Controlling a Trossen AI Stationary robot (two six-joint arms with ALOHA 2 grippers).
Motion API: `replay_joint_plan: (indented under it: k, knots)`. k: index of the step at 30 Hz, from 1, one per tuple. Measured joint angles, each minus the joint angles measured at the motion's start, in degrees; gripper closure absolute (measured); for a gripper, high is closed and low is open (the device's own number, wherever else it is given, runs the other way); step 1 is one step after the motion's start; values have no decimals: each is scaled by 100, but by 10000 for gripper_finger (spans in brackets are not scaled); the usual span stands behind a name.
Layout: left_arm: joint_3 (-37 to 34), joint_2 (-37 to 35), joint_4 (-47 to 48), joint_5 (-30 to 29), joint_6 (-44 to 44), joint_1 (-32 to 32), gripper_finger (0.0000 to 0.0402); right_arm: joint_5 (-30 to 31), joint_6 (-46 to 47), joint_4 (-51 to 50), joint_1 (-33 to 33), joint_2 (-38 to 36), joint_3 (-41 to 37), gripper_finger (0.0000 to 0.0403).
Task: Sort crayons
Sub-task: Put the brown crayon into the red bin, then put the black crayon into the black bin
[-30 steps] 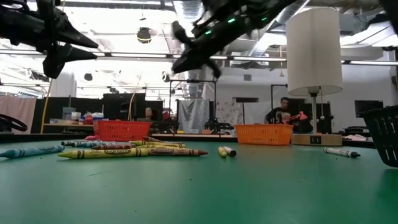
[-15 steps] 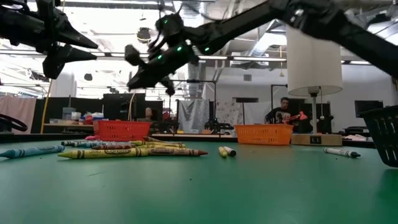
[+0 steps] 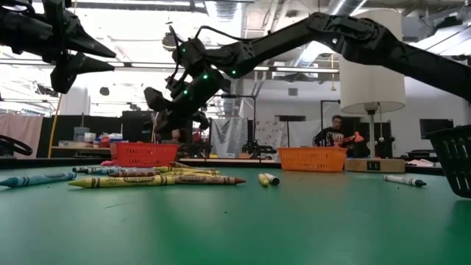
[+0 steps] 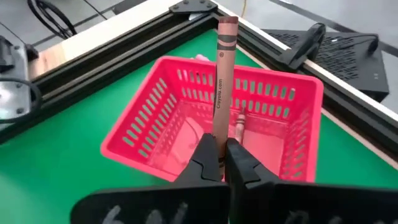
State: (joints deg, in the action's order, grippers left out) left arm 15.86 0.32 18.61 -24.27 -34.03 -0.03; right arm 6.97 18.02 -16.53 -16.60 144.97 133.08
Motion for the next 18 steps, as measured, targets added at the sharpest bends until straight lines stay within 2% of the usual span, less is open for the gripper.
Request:
replay_joint_plan:
  k: [5,8,18]
  knots:
    - [0,0,0,2,-10,0,281,43,-9,12,-41,-2,0,400]
    - [0,0,0,2,-11,0,281,286,-14,11,-42,-2,0,387]
    - [0,0,0,2,-8,0,281,349,-20,26,-105,-4,0,292]
